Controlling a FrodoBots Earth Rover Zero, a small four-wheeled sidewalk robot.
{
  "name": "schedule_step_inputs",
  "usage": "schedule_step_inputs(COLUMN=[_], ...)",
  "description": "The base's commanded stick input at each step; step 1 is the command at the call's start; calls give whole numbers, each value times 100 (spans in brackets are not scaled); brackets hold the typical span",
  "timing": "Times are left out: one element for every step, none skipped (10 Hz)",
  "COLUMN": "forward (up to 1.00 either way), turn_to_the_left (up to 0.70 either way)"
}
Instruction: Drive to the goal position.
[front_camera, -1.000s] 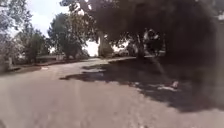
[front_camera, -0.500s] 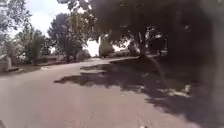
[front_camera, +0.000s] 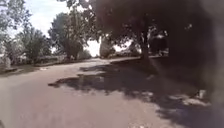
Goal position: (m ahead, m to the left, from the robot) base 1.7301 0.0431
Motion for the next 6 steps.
schedule_step_inputs(forward=[70,70,70,70,70,70], turn_to_the_left=[0,0,0,0,0,0])
